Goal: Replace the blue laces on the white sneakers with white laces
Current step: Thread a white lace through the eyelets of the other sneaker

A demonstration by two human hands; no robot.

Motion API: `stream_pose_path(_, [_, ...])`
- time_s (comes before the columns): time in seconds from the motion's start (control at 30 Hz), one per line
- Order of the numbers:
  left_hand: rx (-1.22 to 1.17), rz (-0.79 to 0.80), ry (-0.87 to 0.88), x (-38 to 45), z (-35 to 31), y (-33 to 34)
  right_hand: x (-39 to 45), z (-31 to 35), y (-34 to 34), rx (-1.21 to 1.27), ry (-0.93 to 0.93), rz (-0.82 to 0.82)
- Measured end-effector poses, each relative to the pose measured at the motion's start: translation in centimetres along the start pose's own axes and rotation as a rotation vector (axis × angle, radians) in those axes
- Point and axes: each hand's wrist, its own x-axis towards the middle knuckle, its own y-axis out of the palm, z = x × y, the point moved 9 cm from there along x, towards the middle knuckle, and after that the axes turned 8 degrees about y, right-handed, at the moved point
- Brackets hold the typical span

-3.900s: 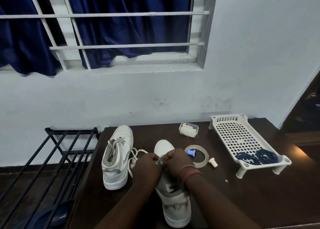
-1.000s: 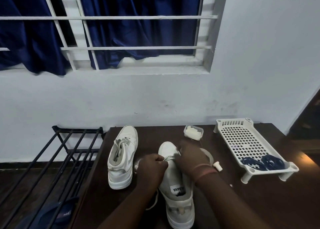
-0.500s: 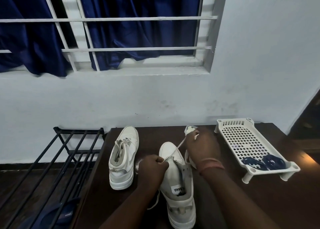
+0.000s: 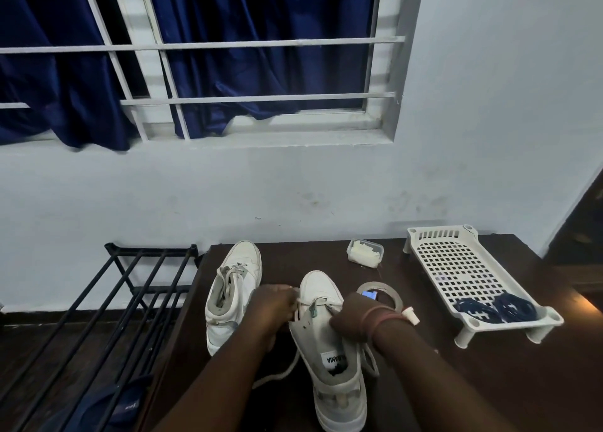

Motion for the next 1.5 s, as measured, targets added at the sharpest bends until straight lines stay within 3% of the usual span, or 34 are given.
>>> stream_pose_path(0.07, [-0.379,-0.069,-0.028,-0.2,-1.0,-0.3,0.2,0.0,-0.1,0.028,-0.002,-0.007])
stream_pose_path(0.13, [-0.583,-0.099,-0.018,0.2,-2.3,-0.5,0.1,-0.2,-0.5,0.04,0.008,-0.023])
stream_pose_path(0.23, [-0.727,-0.129,0.098,0.1,-5.3,-1.2,0.4,-0.3,-0.2,0.043,0.011,-0.024])
stream_pose_path(0.37, [-0.736,-0.135,0.45,-2.1,-11.9,-3.3,0.6,-0.2,0.0,0.049,-0.002,-0.011])
stream_pose_path(0.5, [-0.587,-0.205,0.588,-3.2,-14.6,-4.7,0.5,-0.6,-0.6,0.085,0.016,-0.029])
stream_pose_path(0.63, [-0.334,-0.233,0.321,-0.3,-8.3,-4.5,0.3,-1.4,-3.8,0.347,-0.022,-0.119])
stream_pose_path(0.73, [-0.224,-0.168,0.16,0.4,-4.8,-2.9,-0.4,-2.6,-7.6,0.71,-0.098,-0.345])
stream_pose_path(0.77, [-0.18,-0.182,0.17,0.3,-4.5,-2.6,-1.0,-2.9,-8.6,0.806,-0.129,-0.433])
stream_pose_path(0.83, [0.123,-0.233,0.258,-0.2,-5.3,-2.5,-2.1,-3.5,-10.2,0.991,-0.207,-0.584])
stream_pose_path(0.9, [0.365,-0.173,0.282,-0.6,-5.1,-1.5,-2.8,-3.4,-11.1,1.096,-0.303,-0.654])
stream_pose_path(1.0, [0.517,0.043,0.237,-0.6,-2.8,0.9,-2.5,-2.1,-10.4,1.06,-0.405,-0.54])
stream_pose_path(1.1, [0.594,0.045,0.208,-0.3,-1.6,0.7,-1.4,-0.9,-8.2,1.003,-0.403,-0.34])
stream_pose_path(1.3, [0.63,0.053,0.203,0.3,-1.0,0.3,-2.2,-0.1,-8.9,1.193,-0.473,-0.262])
stream_pose_path(1.5, [0.759,0.164,0.224,0.5,-0.7,1.0,-1.7,-0.9,-8.7,1.208,-0.448,-0.319])
